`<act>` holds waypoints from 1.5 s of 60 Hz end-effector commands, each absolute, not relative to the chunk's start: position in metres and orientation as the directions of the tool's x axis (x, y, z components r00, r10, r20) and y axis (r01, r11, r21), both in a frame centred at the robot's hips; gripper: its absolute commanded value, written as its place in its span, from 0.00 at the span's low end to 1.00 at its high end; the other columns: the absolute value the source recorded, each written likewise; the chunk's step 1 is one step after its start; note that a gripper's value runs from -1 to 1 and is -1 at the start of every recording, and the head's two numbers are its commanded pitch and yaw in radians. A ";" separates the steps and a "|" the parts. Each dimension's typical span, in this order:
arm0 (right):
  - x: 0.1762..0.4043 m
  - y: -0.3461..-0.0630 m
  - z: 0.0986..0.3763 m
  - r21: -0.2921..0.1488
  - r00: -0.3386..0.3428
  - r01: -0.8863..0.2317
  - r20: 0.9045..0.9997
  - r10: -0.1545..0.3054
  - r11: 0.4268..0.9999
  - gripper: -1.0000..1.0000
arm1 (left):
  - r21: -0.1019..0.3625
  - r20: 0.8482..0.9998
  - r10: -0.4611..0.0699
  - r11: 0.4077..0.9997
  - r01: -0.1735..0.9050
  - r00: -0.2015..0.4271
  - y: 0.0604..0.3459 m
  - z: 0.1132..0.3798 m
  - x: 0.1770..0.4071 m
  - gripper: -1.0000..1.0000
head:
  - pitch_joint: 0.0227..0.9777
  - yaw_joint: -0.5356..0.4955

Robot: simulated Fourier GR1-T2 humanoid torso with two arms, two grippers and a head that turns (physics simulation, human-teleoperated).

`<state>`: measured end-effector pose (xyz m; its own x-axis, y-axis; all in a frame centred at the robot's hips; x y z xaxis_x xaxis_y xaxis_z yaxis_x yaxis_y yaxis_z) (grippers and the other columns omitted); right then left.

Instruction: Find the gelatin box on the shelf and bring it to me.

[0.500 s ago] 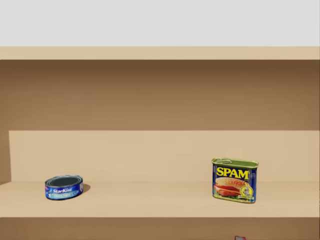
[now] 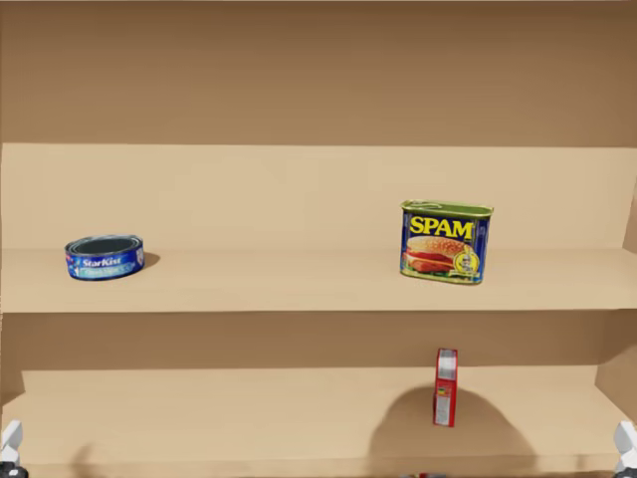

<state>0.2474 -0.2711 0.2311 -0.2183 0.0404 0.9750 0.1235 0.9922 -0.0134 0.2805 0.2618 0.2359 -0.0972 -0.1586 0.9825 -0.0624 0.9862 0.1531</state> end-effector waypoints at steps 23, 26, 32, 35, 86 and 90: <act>0.249 -0.268 0.231 -0.014 -0.200 0.122 0.979 0.038 0.992 0.00 | 0.160 0.982 -0.164 0.986 -0.048 -0.089 0.259 0.235 0.282 0.00 | 0.50 0.26; 0.248 -0.265 0.232 -0.006 -0.198 0.111 0.980 0.028 0.994 0.00 | 0.160 0.983 -0.164 0.986 -0.048 -0.087 0.259 0.234 0.282 0.00 | 0.51 0.26; 0.246 -0.259 0.240 0.001 -0.193 0.125 0.981 0.023 0.992 0.00 | 0.158 0.983 -0.162 0.986 -0.053 -0.085 0.259 0.234 0.282 0.00 | 0.51 0.27; 0.244 -0.256 0.244 0.025 -0.179 0.124 0.984 -0.002 0.992 0.00 | 0.159 0.983 -0.163 0.986 -0.055 -0.084 0.259 0.234 0.282 0.00 | 0.52 0.27; 0.271 -0.130 0.253 -0.024 -0.048 0.086 0.998 0.029 0.996 0.00 | 0.173 0.981 -0.179 0.982 -0.078 -0.081 0.262 0.233 0.283 0.00 | 0.52 0.27; 0.276 -0.125 0.251 -0.014 -0.039 0.095 0.999 0.018 0.995 0.00 | 0.172 0.981 -0.178 0.982 -0.078 -0.079 0.262 0.233 0.283 0.00 | 0.53 0.27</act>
